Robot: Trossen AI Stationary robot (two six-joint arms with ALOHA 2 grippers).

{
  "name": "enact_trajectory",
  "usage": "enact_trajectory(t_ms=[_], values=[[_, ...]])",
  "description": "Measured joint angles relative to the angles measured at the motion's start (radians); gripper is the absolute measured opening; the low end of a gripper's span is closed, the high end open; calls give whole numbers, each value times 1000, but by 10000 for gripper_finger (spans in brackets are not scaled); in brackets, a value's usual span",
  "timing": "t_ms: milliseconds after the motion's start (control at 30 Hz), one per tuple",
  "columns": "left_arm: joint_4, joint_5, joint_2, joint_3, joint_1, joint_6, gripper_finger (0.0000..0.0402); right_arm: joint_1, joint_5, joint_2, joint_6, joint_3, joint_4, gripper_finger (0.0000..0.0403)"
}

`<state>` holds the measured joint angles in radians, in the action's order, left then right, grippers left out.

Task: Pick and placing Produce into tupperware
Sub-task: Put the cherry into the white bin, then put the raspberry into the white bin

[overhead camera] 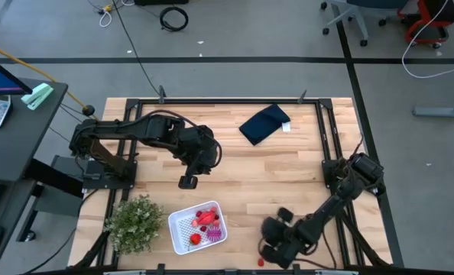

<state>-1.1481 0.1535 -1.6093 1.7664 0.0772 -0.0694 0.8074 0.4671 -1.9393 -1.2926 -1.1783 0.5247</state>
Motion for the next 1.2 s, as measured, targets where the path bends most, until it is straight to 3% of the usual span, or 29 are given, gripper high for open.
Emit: enact_trajectory(t_ms=[100,333,533,867,1067,1200], values=[[2,0,0,0,0,-2,54,-38,106,6,85,-10,-98,97],[2,0,0,0,0,-3,51,-187,125,6,445,-10,-431,94],[1,0,0,0,0,-4,55,-307,4,7,712,-12,-718,97],[-10,-1,0,0,0,-33,51,-424,-247,7,820,-33,-798,132],[-7,-1,0,0,0,-100,56,-446,-261,9,968,-94,-737,176],[-8,-1,0,0,0,-100,59,-472,-251,10,970,-108,-669,198]])
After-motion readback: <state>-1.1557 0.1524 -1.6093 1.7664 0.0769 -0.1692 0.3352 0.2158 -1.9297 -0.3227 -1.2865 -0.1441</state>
